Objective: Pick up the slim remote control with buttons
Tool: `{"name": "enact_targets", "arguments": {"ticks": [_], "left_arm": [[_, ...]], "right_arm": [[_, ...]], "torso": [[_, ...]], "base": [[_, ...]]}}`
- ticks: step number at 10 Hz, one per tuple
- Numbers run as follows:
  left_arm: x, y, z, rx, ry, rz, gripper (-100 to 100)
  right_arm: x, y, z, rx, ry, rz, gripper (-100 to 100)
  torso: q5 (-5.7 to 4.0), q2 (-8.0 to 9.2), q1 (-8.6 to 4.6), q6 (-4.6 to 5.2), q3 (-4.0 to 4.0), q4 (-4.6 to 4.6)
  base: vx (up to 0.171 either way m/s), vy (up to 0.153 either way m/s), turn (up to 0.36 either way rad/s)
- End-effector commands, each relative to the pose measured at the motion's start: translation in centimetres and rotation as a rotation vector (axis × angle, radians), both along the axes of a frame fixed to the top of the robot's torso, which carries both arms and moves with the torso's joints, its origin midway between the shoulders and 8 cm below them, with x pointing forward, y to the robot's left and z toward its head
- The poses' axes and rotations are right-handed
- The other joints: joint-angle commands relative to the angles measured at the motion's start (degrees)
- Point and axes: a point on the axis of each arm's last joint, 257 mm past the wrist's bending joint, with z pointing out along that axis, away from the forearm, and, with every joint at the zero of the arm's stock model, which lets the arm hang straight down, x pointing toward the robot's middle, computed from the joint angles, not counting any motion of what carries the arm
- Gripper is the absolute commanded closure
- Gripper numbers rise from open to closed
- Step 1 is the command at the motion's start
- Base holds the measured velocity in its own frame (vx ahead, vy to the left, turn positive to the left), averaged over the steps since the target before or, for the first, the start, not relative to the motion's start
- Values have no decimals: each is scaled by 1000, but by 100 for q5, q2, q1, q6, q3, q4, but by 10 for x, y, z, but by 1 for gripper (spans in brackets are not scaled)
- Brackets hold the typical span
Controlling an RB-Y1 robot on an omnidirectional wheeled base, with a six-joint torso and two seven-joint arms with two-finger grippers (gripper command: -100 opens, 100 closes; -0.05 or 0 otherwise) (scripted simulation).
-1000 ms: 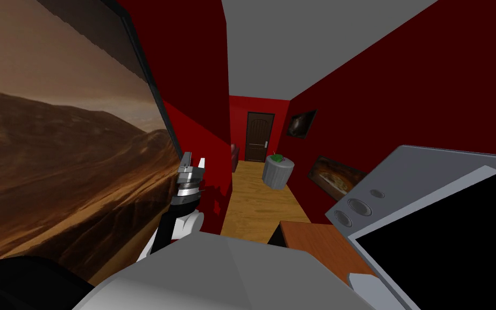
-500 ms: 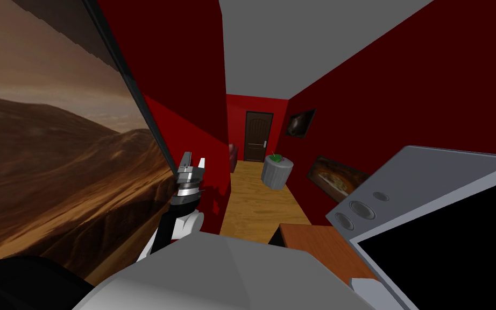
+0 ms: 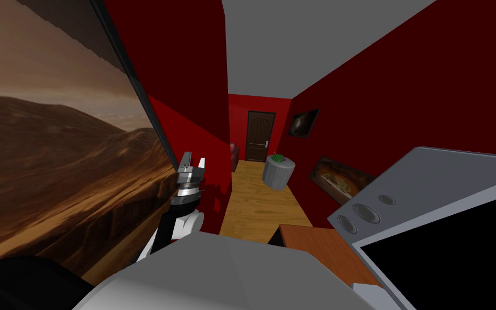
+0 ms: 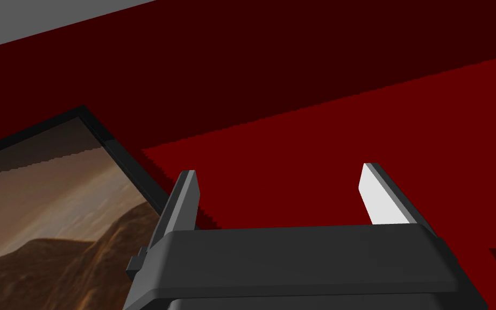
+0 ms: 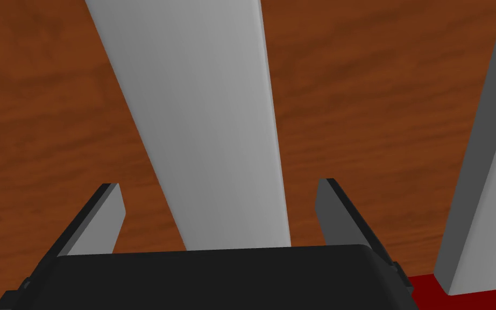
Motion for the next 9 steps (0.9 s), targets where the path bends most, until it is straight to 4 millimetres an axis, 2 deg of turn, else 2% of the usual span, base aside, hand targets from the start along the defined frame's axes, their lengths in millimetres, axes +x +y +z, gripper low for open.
{"name": "enact_targets", "arguments": {"ticks": [1, 2, 3, 7, 8, 9], "left_arm": [[0, 0, 0, 0, 0, 0, 0], [0, 0, 0, 0, 0, 0, 0], [0, 0, 0, 0, 0, 0, 0], [0, 0, 0, 0, 0, 0, 0], [0, 0, 0, 0, 0, 0, 0], [0, 0, 0, 0, 0, 0, 0]], "right_arm": [[-3, 7, -8, 1, 0, -9, -100], [-2, 4, -5, 1, 0, -8, -100], [-2, 5, -6, 2, 0, -7, 100], [-3, 5, -6, 2, 1, -5, 100], [-2, 5, -6, 2, 1, -5, 0], [0, -2, 3, 0, 1, 5, 100]], "torso": [[0, 0, 0, 0, 0, 0], [-5, 1, -1, 1, 1, 0], [-11, 2, -10, 2, 2, 1], [-13, 1, -12, 6, 2, 2], [-14, 2, -12, 6, 2, 2], [-14, 2, -12, 6, 2, 1]], "base": [[-20, -34, 53], [-8, -14, 15], [0, 0, 0], [0, 0, 3], [0, 0, 0], [23, 30, -113]]}}
